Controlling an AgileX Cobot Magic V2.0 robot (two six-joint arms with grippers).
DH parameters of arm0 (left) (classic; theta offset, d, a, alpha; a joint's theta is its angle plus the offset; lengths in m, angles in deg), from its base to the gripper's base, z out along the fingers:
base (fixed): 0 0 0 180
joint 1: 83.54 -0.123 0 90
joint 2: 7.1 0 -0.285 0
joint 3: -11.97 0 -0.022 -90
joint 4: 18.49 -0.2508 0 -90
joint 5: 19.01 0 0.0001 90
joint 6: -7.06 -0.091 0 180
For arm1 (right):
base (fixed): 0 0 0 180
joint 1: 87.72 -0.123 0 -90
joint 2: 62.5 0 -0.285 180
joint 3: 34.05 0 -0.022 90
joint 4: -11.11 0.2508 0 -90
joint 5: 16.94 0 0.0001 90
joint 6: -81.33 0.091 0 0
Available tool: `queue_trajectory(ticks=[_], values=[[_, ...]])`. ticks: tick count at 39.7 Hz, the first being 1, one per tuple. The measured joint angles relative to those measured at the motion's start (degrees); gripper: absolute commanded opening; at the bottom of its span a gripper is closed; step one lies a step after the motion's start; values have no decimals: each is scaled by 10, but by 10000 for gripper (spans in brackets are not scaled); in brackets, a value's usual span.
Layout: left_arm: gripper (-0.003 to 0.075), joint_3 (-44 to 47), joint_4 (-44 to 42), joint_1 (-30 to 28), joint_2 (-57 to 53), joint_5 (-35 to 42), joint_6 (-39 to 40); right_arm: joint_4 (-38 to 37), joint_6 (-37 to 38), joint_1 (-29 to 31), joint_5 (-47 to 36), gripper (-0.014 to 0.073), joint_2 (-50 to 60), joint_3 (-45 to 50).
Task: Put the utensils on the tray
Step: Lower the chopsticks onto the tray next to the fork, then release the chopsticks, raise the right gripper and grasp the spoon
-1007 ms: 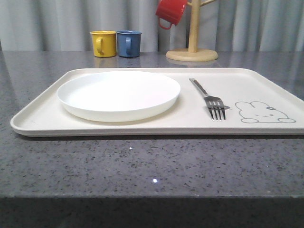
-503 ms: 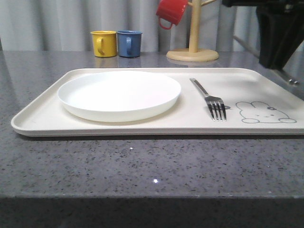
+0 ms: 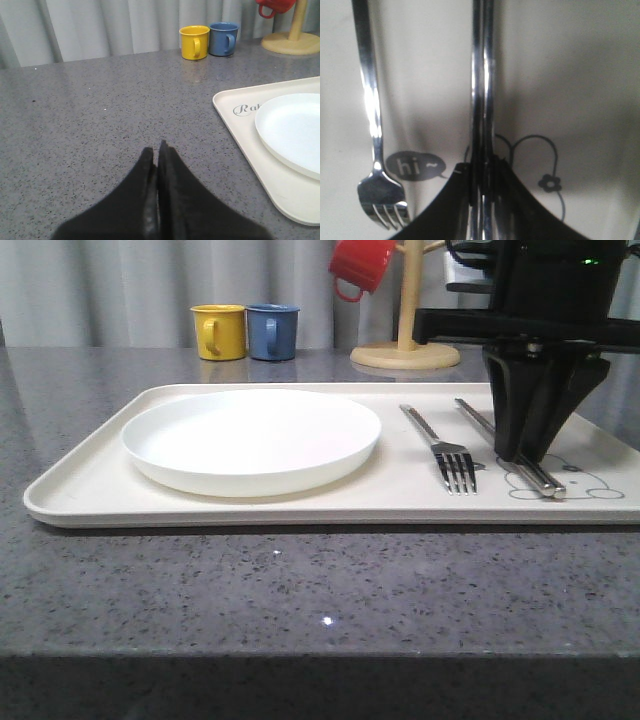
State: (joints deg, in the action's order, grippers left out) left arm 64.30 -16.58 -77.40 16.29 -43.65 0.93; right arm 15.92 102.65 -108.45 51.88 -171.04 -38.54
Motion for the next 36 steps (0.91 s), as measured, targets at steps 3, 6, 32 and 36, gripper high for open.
queue_trajectory(ticks=[3, 6, 32, 36], values=[[-18, 0, 0, 0, 0, 0, 0, 1, 0, 0, -4, -24, -2, 0], [-18, 0, 0, 0, 0, 0, 0, 1, 0, 0, -7, -24, -4, -1], [-18, 0, 0, 0, 0, 0, 0, -6, 4, 0, -14, 400, -7, -17], [-18, 0, 0, 0, 0, 0, 0, -30, 5, 0, 9, 405, -8, -54]])
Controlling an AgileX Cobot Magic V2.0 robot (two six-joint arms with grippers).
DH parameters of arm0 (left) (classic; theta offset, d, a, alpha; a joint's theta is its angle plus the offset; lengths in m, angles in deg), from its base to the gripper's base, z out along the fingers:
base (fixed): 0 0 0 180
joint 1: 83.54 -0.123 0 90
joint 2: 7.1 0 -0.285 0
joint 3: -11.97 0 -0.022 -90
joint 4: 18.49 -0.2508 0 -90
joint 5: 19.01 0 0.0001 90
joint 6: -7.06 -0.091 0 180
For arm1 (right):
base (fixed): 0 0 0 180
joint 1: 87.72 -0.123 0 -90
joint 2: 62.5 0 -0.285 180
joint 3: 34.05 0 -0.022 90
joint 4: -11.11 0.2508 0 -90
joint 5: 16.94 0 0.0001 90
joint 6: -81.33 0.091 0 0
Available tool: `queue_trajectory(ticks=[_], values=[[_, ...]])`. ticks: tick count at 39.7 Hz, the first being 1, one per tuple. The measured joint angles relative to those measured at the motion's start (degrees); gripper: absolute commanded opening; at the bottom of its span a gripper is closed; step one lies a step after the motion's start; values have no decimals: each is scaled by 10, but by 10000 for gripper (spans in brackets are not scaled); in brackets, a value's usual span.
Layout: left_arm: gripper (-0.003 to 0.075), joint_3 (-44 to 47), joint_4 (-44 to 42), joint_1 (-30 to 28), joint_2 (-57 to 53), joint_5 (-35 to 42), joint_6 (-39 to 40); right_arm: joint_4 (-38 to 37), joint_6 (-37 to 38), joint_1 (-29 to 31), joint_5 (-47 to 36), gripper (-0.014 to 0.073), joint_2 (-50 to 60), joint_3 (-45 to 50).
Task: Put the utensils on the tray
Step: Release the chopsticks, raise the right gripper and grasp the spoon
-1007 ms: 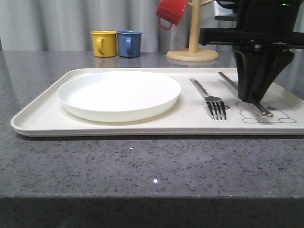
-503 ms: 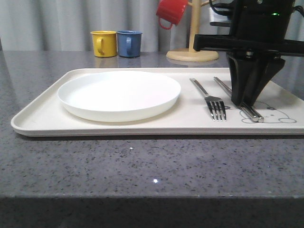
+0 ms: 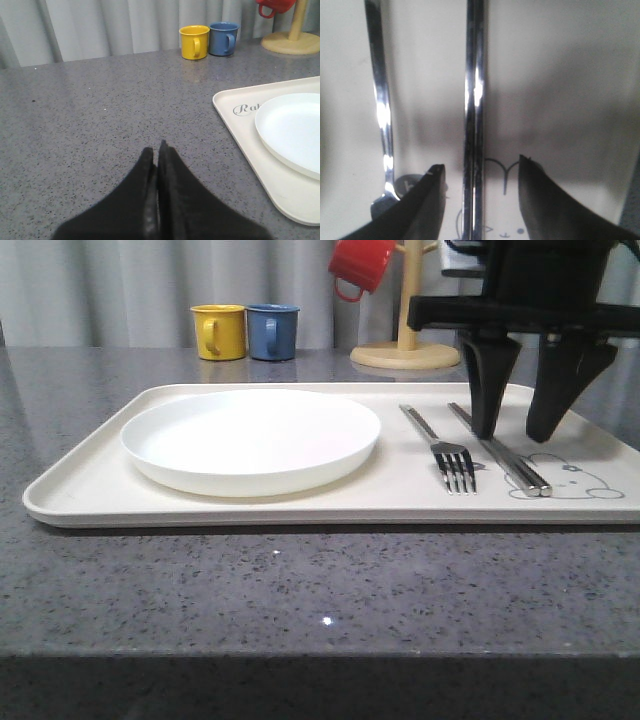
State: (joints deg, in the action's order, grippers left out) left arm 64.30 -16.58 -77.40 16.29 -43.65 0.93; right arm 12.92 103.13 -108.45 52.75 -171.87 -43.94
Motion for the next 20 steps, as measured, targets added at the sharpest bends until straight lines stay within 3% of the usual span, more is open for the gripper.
queue_trajectory(ticks=[5, 11, 20], values=[[-18, 0, 0, 0, 0, 0, 0, -55, -9, 0, 4, 405, 1, -67], [-18, 0, 0, 0, 0, 0, 0, -70, -62, 22, 5, 405, 15, -95], [-18, 0, 0, 0, 0, 0, 0, -70, -137, 146, 9, 405, 58, -54]])
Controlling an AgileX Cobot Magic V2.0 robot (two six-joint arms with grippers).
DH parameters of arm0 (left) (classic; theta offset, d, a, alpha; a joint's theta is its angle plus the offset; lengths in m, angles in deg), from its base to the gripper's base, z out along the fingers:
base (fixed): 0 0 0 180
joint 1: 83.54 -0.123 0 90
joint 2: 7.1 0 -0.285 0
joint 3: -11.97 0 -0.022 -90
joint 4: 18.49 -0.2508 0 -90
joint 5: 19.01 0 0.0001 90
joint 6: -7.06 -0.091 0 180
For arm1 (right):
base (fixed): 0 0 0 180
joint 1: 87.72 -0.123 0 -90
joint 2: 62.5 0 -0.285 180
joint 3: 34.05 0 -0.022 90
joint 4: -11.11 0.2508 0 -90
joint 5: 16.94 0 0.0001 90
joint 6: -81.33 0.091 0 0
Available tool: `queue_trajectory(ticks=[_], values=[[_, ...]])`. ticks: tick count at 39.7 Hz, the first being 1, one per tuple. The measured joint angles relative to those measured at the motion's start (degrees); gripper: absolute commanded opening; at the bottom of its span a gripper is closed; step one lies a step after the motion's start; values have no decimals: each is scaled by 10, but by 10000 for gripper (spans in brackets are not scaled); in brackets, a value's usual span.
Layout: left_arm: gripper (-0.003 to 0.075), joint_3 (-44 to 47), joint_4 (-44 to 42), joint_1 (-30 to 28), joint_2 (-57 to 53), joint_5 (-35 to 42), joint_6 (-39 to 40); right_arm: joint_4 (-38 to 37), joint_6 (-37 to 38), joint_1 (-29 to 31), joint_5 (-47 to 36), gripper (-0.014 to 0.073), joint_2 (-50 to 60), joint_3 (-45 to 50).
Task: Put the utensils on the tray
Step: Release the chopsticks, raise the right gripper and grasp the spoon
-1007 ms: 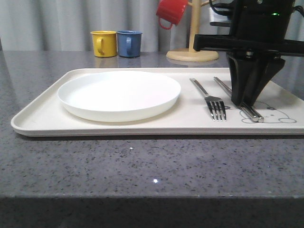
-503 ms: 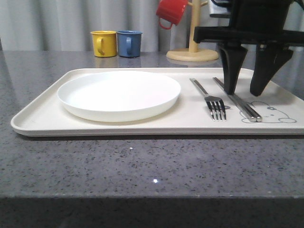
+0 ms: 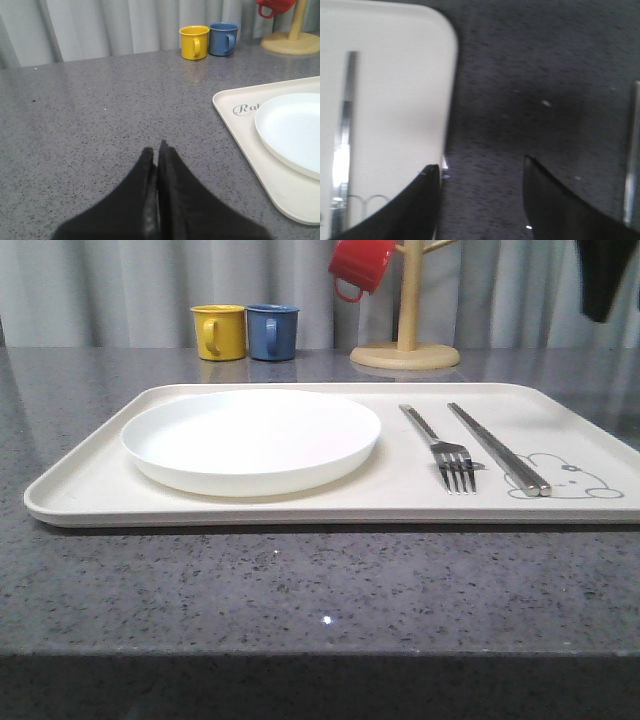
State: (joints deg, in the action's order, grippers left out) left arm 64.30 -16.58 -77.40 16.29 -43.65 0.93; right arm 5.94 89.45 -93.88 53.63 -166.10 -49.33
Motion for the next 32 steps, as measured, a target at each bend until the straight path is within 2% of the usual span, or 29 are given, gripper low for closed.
queue_trajectory(ticks=[5, 13, 22, 32], values=[[-18, 0, 0, 0, 0, 0, 0, -1, -27, 102, 2, 405, 17, 20], [-18, 0, 0, 0, 0, 0, 0, 27, -78, 196, 5, 405, 13, 29], [-18, 0, 0, 0, 0, 0, 0, 35, -128, 212, 6, 404, -32, 29], [-18, 0, 0, 0, 0, 0, 0, 37, -135, 212, 4, 404, -82, 29]])
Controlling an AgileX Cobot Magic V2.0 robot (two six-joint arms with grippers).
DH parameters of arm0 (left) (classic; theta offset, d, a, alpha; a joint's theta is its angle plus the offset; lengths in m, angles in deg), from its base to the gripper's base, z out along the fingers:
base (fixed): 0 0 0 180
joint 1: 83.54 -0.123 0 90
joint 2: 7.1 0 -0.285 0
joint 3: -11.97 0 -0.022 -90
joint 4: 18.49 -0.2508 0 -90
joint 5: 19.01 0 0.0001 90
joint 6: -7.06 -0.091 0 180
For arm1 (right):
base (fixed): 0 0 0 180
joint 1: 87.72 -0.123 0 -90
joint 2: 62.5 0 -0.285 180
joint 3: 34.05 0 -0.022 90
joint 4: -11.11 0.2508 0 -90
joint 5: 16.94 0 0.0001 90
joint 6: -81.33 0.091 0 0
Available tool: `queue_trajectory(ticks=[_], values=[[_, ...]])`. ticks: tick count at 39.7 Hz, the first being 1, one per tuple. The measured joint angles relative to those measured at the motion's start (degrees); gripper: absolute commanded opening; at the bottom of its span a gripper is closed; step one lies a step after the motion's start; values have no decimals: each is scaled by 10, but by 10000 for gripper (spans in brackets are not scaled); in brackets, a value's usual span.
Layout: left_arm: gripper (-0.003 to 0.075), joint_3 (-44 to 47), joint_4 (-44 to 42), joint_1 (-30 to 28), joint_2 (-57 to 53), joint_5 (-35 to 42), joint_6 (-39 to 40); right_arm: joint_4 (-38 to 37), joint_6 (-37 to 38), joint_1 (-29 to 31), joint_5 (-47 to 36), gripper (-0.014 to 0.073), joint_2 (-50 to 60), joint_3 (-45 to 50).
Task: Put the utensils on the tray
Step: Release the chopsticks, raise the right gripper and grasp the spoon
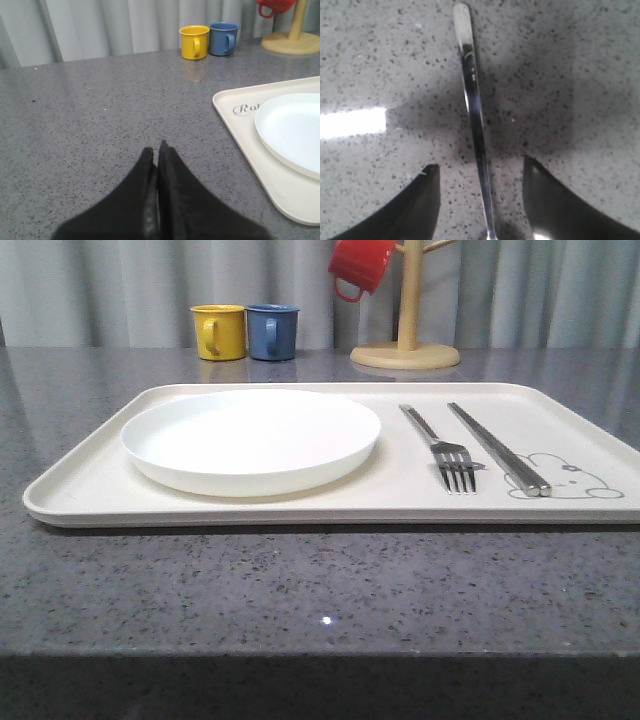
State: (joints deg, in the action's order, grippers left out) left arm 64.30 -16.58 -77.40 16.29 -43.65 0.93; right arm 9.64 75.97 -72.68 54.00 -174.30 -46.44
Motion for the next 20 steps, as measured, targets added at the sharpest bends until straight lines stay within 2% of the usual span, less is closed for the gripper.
queue_trajectory(ticks=[12, 20], values=[[-18, 0, 0, 0, 0, 0, 0, 4, -1, 0, -5, 398, -31, 0], [-18, 0, 0, 0, 0, -1, 0, 4, -1, 0, -6, 260, -36, 0]])
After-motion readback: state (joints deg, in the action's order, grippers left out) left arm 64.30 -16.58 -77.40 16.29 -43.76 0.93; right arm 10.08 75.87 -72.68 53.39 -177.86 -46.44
